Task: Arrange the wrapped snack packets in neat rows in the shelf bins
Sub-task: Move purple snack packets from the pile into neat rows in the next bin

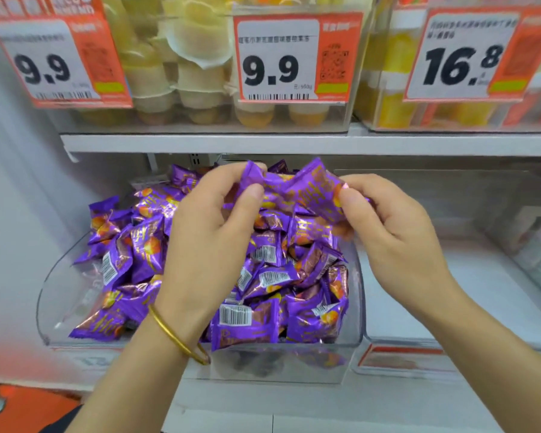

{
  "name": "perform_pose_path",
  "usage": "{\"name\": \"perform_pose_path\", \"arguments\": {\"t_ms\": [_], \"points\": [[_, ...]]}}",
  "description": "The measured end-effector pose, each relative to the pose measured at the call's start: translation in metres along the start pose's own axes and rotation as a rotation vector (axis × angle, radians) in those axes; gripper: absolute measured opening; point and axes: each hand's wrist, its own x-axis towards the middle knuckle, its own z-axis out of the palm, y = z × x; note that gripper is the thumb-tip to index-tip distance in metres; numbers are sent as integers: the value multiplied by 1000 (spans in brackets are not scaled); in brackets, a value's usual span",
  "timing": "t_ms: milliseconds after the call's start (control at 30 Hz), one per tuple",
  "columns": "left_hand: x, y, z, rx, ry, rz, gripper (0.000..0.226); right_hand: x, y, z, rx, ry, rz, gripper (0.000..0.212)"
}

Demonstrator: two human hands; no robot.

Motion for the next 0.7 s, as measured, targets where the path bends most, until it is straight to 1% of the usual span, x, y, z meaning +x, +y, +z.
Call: {"name": "perform_pose_path", "arguments": {"t_ms": [67,100,200,267,333,400,433,467,500,533,567,600,633,700], "points": [[-2,5,6,-139,-59,-92,18,0,-6,-3,121,-15,60,14],[-2,8,8,-196,-91,-125,18,-1,-8,-5,135,-28,78,13],[-2,15,14,-415,-173,-252,21,-1,-4,-10,75,-59,96,10],[-3,21,19,-514,-264,-312,23,-1,0,-13,69,-34,91,5],[-4,25,27,-453,-354,-292,29,-1,2,-15,68,4,90,5],[-2,25,35,-353,-368,-237,34,-2,3,-17,28,35,74,8],[0,23,38,-338,-363,-214,36,-1,3,-20,-36,54,54,10],[3,21,41,-338,-363,-201,37,0,4,-24,-98,62,38,15],[6,20,42,-345,-374,-199,38,2,6,-28,-122,39,42,24],[9,19,43,-350,-391,-197,39,4,8,-32,-88,-22,79,36],[11,17,45,-346,-408,-184,41,6,9,-35,1,-103,133,46],[13,16,47,-319,-422,-159,42,7,12,-36,110,-173,185,50],[14,14,49,-268,-433,-127,43,6,13,-36,208,-210,227,50],[14,12,52,-116,-441,-48,45,6,13,-33,297,-202,268,48]]}}
